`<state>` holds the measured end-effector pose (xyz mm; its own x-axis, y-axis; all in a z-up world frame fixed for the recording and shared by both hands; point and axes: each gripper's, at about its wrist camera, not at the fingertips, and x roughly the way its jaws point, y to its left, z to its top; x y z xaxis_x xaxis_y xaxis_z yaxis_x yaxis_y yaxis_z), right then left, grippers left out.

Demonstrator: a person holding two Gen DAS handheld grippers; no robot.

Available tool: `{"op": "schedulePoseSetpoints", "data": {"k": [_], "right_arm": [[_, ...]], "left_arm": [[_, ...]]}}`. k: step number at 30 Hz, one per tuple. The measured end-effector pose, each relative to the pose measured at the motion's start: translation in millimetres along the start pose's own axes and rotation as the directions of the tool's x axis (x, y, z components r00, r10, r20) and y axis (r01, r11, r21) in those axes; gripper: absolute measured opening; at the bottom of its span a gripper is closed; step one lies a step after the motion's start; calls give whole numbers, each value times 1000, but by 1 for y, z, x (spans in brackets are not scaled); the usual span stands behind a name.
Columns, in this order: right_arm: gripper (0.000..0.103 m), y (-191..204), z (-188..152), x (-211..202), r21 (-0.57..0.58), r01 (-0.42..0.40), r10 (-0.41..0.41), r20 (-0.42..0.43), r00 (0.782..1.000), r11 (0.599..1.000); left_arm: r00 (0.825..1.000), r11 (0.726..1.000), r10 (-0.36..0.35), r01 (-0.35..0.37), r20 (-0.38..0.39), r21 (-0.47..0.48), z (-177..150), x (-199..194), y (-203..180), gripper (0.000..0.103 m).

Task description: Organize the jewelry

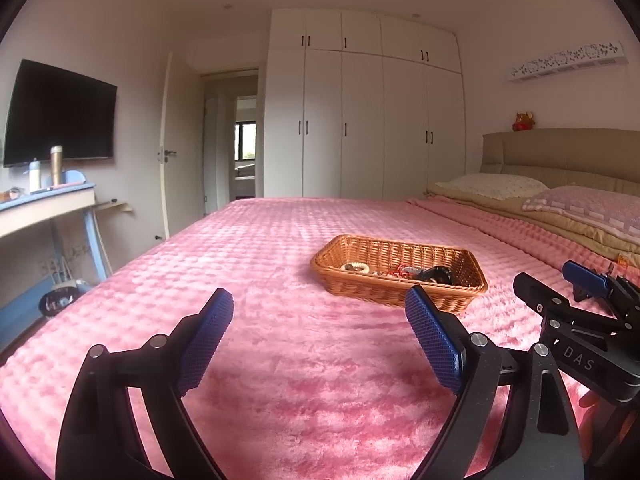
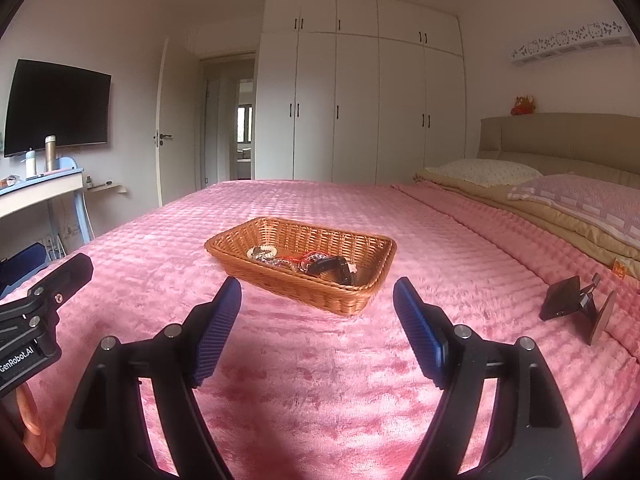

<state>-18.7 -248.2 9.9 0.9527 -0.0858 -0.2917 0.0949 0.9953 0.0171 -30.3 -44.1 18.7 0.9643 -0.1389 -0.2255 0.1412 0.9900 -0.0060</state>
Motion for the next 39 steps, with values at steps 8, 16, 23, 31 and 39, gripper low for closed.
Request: {"op": "schedulePoseSetpoints", "data": {"k": [8,16,23,31,39], "right_arm": [[74,0,-1,2,-4,-1,1,-8,1000,1000],[75,1,-2,3,-4,-2,2,-13,1000,1000],[75,2,-3,5,-6,-3,3,-17,1000,1000],[75,2,-4,6,-4,-4,4,-19,1000,1000],[77,1,-7,8,0,-7,7,-22,1000,1000]], "left_arm": [[1000,1000,3,-3,-1,5,0,1,-1,86],[1000,1000,0,0,-5,6,0,0,0,86],[1000,1000,-1,1,-8,7,-1,1,-1,86],[1000,1000,0,0,-8,6,-1,2,-1,86],[1000,1000,1,-1,-11,9,-2,2,-1,86]]}}
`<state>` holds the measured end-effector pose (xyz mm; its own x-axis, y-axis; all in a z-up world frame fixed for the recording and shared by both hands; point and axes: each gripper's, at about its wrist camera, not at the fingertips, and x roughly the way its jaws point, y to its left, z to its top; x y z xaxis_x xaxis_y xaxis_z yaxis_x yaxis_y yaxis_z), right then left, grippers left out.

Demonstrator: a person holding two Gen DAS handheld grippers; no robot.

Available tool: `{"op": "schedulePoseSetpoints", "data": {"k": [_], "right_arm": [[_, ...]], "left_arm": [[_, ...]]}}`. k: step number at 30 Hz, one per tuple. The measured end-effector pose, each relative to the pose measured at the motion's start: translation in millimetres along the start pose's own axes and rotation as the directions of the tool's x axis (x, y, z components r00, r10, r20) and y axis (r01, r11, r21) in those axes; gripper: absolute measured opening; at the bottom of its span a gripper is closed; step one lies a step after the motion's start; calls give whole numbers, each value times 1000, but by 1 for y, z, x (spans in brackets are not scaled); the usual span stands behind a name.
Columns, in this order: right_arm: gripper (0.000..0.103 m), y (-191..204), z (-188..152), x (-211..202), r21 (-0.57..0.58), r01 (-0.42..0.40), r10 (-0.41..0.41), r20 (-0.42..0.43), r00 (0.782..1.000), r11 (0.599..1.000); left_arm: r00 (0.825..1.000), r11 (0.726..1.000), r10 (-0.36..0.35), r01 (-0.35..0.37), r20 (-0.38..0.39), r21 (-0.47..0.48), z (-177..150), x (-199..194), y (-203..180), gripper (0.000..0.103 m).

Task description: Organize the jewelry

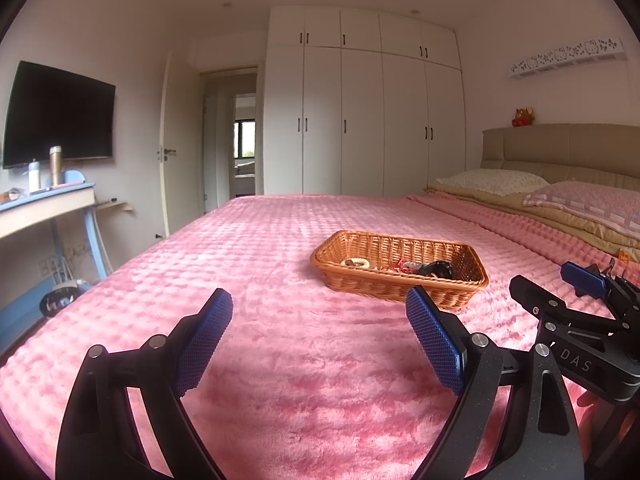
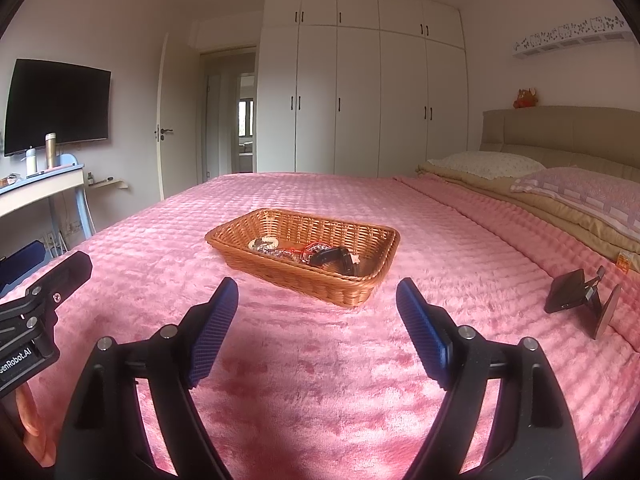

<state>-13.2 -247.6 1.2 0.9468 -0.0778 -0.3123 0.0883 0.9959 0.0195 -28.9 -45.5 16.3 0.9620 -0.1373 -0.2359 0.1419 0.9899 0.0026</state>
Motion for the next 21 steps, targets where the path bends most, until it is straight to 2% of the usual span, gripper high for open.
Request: {"op": "schedulePoseSetpoints", "data": {"k": [21], "right_arm": [[78,-1,-2,-1,2,1,-1,-1,1000,1000]], "left_arm": [[1000,1000,20,-20,19,17,-2,-1,-3,86]]}}
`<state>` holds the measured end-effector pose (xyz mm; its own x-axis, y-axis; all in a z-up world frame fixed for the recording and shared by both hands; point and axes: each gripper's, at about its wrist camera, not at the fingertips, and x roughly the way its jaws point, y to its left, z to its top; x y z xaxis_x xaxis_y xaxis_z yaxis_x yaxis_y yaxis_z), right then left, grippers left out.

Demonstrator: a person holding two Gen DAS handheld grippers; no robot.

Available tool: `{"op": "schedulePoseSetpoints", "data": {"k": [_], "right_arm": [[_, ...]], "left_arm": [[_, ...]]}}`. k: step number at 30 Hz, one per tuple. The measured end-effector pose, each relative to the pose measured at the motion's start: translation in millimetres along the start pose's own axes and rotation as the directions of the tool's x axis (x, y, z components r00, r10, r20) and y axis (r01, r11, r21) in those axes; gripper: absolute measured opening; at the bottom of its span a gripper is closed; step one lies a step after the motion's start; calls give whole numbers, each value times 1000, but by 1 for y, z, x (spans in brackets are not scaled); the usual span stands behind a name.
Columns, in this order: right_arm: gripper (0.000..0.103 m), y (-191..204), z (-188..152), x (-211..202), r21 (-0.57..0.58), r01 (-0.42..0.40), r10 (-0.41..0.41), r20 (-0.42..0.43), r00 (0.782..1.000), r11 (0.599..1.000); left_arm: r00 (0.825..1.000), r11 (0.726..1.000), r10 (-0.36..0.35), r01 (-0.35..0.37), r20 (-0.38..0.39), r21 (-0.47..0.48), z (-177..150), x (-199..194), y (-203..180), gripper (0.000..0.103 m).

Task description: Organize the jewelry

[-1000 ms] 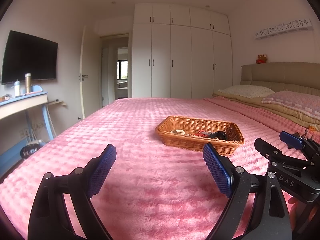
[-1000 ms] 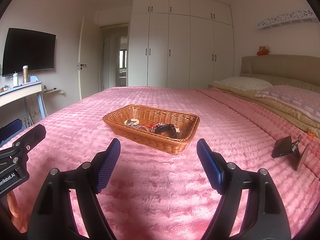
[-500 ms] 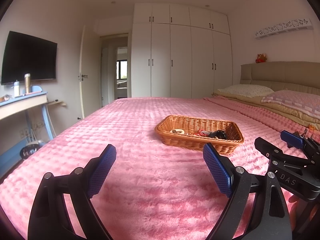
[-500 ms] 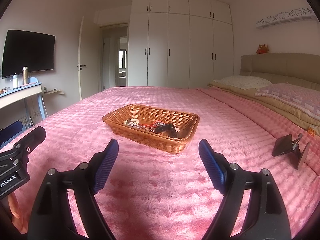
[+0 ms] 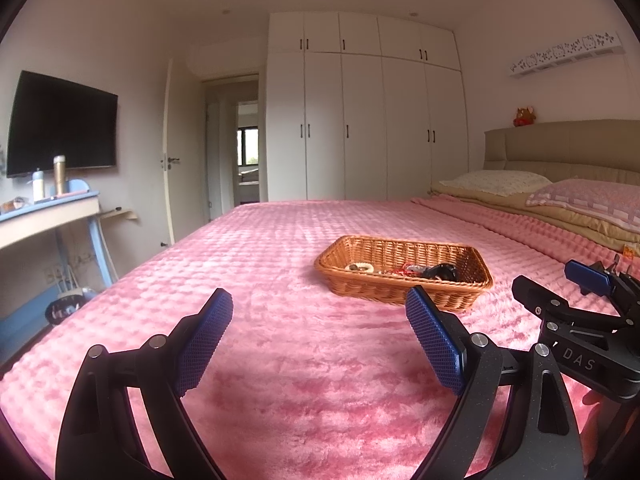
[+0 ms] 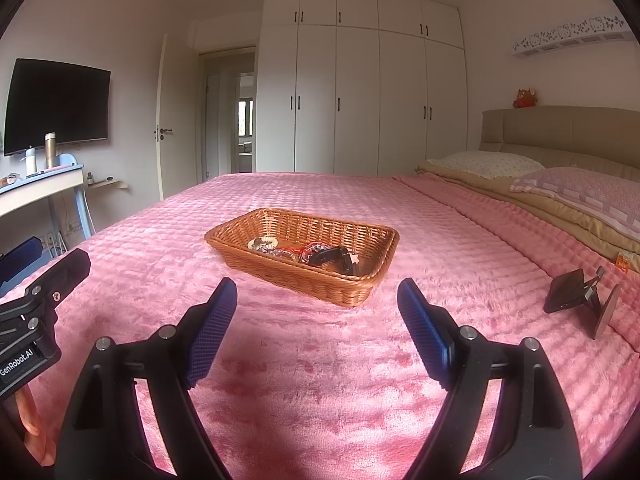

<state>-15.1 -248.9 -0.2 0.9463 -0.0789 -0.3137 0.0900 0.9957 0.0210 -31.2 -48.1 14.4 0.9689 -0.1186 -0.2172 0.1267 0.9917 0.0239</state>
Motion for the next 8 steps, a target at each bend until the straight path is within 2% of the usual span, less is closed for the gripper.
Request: {"op": "schedulePoseSetpoints", "data": {"k": [4,8], "right_arm": [[78,0,0,0,2,0,0,-1,1000,1000],[78,0,1,0,2,1,-1,-3,1000,1000]], "left_arm": [[999,999,-31,30,-15,-25,1,0,3,87],[1000,1000,-20,20,-7,-19,1,1,3,87]]}}
